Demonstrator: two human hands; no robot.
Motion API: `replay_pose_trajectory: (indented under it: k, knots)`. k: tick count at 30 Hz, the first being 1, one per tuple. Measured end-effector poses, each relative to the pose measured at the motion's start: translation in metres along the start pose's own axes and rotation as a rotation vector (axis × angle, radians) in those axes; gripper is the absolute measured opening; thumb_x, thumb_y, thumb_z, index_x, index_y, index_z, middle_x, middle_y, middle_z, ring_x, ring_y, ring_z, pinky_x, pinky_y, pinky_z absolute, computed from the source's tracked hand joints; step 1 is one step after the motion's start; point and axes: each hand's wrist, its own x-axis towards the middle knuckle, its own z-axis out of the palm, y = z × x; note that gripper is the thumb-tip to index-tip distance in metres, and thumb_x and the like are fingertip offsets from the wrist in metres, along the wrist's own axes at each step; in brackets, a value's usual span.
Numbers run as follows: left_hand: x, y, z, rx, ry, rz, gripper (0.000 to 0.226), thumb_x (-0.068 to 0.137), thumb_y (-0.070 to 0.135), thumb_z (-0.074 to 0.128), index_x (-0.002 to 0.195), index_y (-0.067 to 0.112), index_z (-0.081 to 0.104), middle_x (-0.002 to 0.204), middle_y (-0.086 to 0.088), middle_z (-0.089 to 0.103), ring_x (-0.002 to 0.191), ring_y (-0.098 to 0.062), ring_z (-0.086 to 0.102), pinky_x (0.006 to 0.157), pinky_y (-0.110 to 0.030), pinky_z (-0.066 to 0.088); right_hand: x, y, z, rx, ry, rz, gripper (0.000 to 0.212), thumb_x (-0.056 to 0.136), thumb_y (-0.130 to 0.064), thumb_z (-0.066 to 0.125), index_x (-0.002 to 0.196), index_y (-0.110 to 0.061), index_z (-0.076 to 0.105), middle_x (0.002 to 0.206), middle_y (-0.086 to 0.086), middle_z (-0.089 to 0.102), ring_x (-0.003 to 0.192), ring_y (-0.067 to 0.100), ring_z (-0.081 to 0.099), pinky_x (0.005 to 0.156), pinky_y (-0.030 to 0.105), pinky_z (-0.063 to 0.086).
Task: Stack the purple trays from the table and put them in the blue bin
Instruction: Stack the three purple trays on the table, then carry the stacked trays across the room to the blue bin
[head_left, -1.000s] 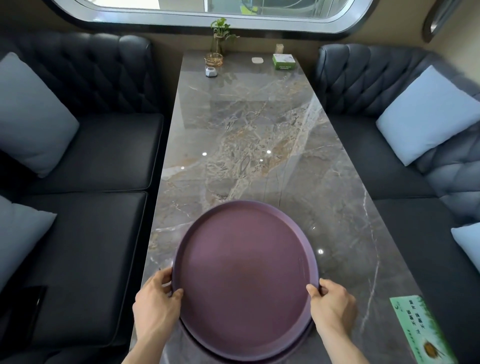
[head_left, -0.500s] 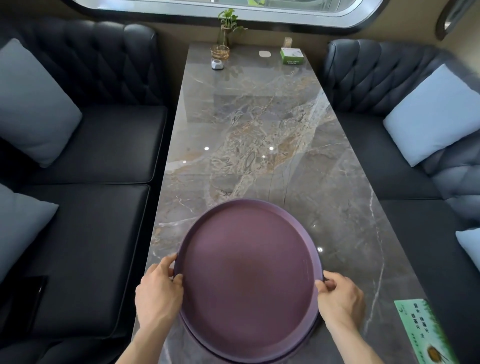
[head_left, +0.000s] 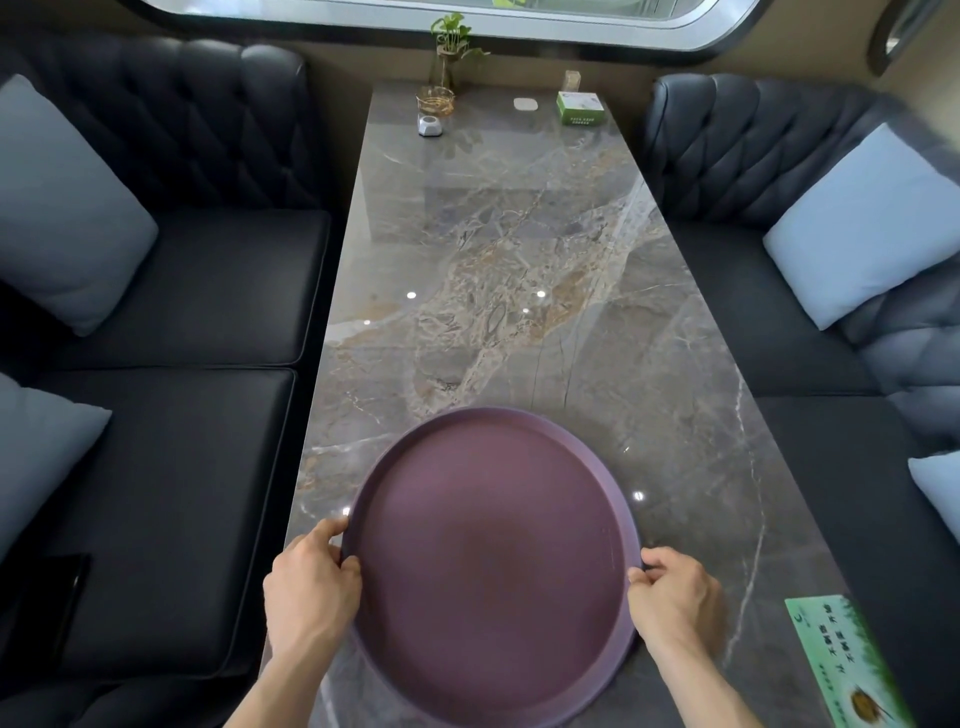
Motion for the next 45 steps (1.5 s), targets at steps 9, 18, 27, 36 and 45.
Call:
replay_pose_trajectory:
  k: [9,18,27,36,45]
  knots:
    - [0.0,0.003,-0.002,0.032,0.014,-0.028,0.044,0.077,0.015,0.066,0.117,0.032,0.069,0.081,0.01,0.071,0.083,-0.027,0.064,0.069,-0.036,0.048,0.002,0.002,0.002,0.022,0.005,0.016,0.02,0.08,-0.011,0.075,0.097,-0.021,0.078,0.088,0.001,0.077,0.087,0.032,0.067,0.071,0.034,0.053]
    - [-0.003,0.005,-0.002,0.101,0.046,-0.022,0.045,0.08,0.024,0.07,0.122,0.039,0.066,0.084,0.013,0.073,0.09,-0.029,0.067,0.073,-0.037,0.048,-0.001,0.001,0.003,0.04,0.022,0.004,0.014,0.08,-0.009,0.075,0.089,-0.019,0.077,0.085,0.003,0.077,0.084,0.034,0.066,0.066,0.034,0.05]
    - [0.008,0.005,0.011,-0.05,-0.172,-0.142,0.052,0.084,0.011,0.054,0.133,0.027,0.052,0.113,-0.003,0.07,0.094,-0.027,0.061,0.074,-0.035,0.043,-0.003,0.011,0.014,0.305,-0.101,0.151,0.037,0.088,-0.029,0.069,0.123,-0.019,0.063,0.083,-0.001,0.068,0.102,0.031,0.063,0.087,0.041,0.049]
    - [0.006,0.006,0.002,-0.397,-0.179,-0.325,0.032,0.087,0.015,0.067,0.116,0.02,0.054,0.094,0.007,0.061,0.081,-0.015,0.064,0.07,-0.036,0.049,-0.005,-0.014,0.001,0.325,-0.151,0.091,0.047,0.088,-0.036,0.068,0.122,-0.006,0.056,0.118,0.015,0.063,0.11,0.036,0.059,0.094,0.043,0.047]
    - [0.007,0.051,-0.075,-0.673,-0.072,-0.279,0.025,0.088,0.006,0.056,0.109,0.018,0.051,0.101,-0.006,0.067,0.092,-0.03,0.066,0.082,-0.046,0.055,-0.014,-0.094,-0.062,0.424,-0.173,-0.032,0.036,0.09,-0.031,0.066,0.114,-0.008,0.052,0.104,0.012,0.063,0.092,0.033,0.06,0.084,0.043,0.05]
